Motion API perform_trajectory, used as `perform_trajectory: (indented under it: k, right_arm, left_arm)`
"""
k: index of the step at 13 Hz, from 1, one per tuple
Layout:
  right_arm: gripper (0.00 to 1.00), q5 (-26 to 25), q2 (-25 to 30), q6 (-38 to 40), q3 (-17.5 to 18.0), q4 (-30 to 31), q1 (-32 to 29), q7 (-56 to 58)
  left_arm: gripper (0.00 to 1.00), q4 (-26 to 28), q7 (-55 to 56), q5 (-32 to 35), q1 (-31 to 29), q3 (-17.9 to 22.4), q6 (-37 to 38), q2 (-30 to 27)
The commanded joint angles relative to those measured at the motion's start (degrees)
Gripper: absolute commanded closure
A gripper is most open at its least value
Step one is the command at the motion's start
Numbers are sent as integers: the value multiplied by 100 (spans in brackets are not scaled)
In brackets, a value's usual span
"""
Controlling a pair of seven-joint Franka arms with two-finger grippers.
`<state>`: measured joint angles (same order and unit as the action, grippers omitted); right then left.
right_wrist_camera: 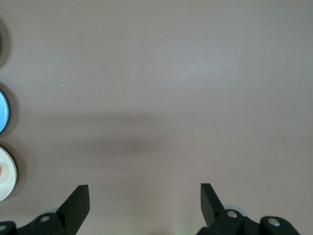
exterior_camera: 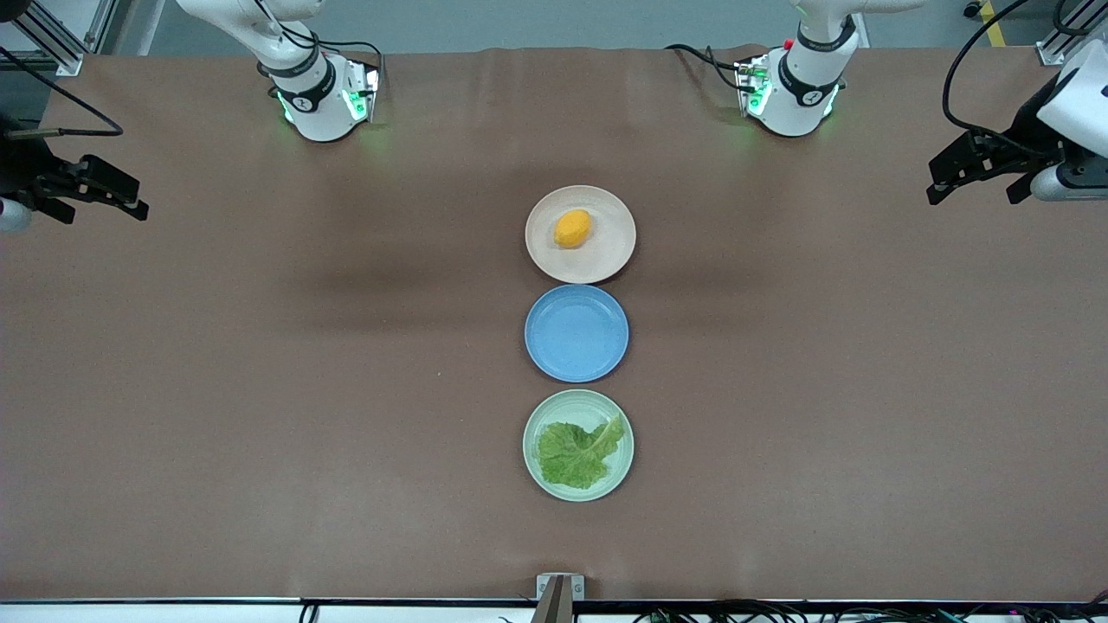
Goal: Pick lemon and lettuce from plates
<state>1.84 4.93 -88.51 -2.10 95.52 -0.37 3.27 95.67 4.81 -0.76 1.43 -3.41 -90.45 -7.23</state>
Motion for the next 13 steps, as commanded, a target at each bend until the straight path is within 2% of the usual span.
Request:
perform_trajectory:
  k: [1,6,9,11,13]
  right_arm:
    - [0,-43,193,-78,-10,203,37,-89]
    - [0,-43,184,-61,-10,195,29,-89]
    - [0,-43,157,-17,-1,133,20,-72]
    - [0,-52,140,-17,-1,72,11,-28]
    - [0,-113,140,-26,-1,45,29,-10]
  left_arm:
    - [0,-145,-42,-65,-46,-28,89,64]
    - [0,-303,-51,-65,-20,-28,80,335]
    - [0,-662,-24,-91,120,-63,-78,1097]
    - [0,-988,-16,-83,252,-90,-375,1599]
    - [0,-1051,-16,-83,393,-107,-788,1934]
